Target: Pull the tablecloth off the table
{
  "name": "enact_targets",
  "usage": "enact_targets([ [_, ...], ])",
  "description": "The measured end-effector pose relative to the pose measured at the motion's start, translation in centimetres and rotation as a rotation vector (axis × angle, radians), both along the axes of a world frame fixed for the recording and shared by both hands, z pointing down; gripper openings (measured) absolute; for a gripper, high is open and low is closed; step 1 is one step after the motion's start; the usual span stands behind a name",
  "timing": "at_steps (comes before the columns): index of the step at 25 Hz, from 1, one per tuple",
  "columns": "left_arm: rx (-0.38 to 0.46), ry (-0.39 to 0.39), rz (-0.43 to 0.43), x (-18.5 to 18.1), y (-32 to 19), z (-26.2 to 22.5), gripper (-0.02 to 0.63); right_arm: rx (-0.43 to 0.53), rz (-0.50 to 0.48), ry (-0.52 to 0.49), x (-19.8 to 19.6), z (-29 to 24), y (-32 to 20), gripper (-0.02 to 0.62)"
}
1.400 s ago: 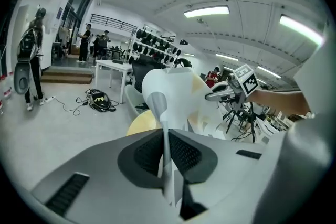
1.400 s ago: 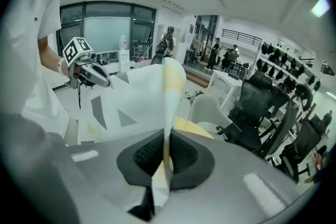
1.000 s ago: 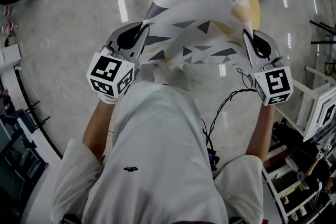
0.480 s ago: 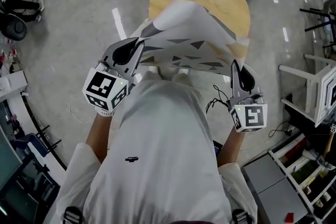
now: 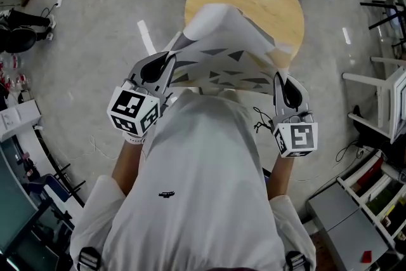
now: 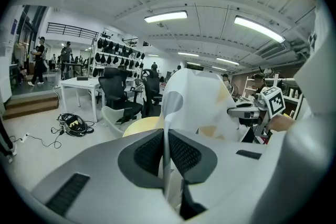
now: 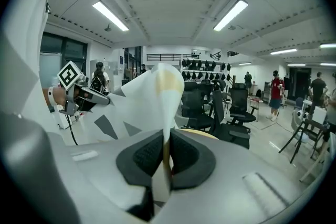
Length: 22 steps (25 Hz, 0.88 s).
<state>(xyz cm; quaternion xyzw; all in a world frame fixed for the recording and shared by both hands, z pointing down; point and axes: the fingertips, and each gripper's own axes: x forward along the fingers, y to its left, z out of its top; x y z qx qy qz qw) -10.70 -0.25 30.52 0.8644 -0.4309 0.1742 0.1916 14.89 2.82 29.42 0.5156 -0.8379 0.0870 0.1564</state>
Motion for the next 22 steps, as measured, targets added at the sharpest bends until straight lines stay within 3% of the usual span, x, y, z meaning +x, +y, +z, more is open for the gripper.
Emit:
enact_targets([
  [9,0.014,0.016,-0.011,-1.0,0.3,0.1,0.028,0.038,0.036,0.056,-1.8,-0.7,0.2,0.028],
  [22,0.036,0.029,0.006,-3.9,0.1,-0.6,0.028,0.060,0.077,0.054,-4.0,-1.7,0.3,0.031],
])
